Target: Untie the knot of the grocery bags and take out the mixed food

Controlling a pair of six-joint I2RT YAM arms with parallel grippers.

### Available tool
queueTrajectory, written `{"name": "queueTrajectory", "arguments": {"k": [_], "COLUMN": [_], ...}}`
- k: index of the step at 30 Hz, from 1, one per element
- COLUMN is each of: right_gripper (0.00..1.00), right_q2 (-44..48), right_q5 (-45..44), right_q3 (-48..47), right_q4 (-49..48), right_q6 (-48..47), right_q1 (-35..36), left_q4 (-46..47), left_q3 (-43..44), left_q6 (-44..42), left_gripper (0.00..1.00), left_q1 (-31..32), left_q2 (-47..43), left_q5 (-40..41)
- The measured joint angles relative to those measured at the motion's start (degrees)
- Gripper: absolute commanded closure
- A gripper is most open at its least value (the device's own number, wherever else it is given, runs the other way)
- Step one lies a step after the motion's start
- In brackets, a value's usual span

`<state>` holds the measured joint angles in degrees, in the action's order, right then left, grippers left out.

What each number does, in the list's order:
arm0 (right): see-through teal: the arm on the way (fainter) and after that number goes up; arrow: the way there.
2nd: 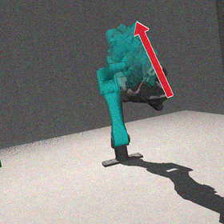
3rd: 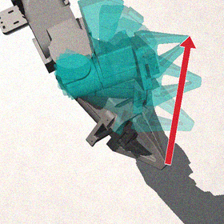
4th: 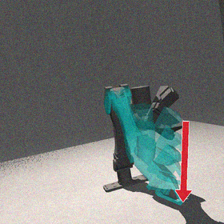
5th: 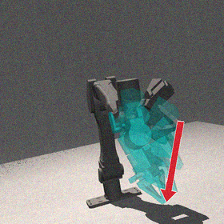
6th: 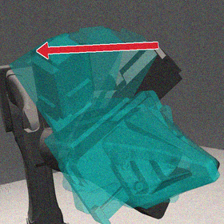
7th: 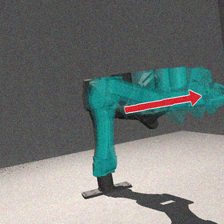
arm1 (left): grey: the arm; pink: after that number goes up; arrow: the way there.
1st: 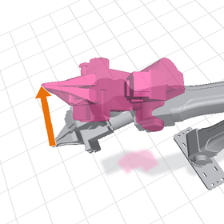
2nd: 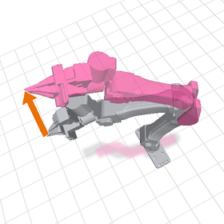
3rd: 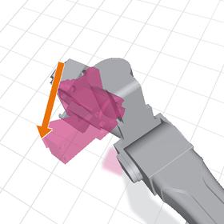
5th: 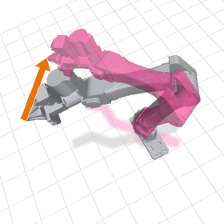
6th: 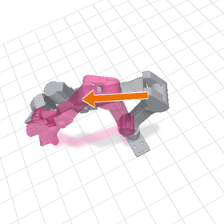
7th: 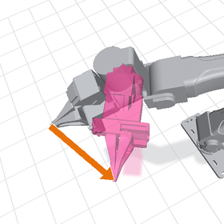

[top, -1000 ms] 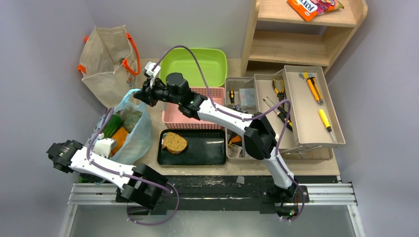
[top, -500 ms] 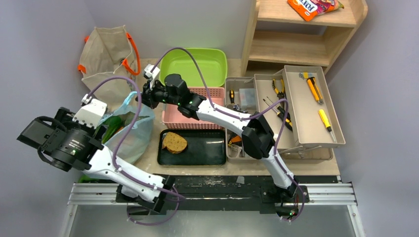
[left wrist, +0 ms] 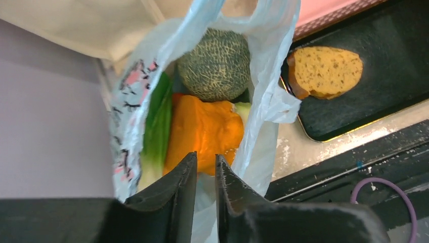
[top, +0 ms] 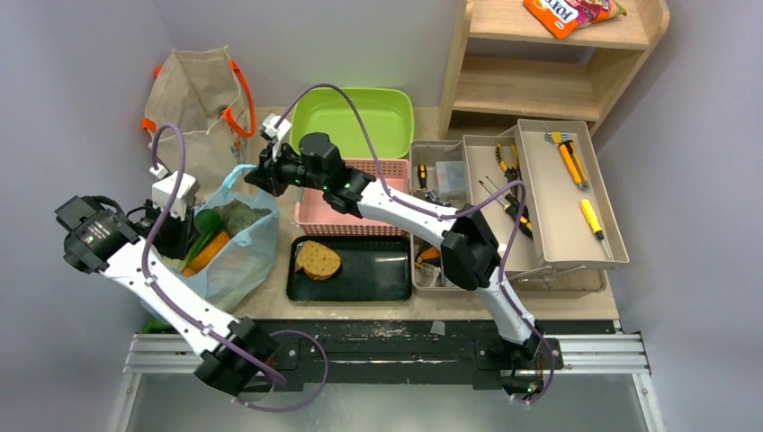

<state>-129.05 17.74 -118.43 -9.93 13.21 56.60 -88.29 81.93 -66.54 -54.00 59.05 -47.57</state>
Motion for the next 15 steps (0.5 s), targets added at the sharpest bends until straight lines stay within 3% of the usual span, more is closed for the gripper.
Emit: {"name": "queueTrajectory", "arguments": {"k": [9,15], "right_gripper": [1.0,1.0], "right_q2": [0.0,0.0], "right_q5": [0.0,0.3], "right_q3": [-1.6,-1.6], "right_q4": [0.2,0.7], "right_q6": [0.9,1.0], "right_q1": [0.0,0.0], "left_q4": [11.5,22.1], "left_q3": [-13.8,-18.7], "left_q6": [2.9,6.1], "left_gripper": [0.81,0.62], "left_q1": [2.1,3.2], "left_q2": [3.7,4.7], "left_q5": [7.5,12.2]}}
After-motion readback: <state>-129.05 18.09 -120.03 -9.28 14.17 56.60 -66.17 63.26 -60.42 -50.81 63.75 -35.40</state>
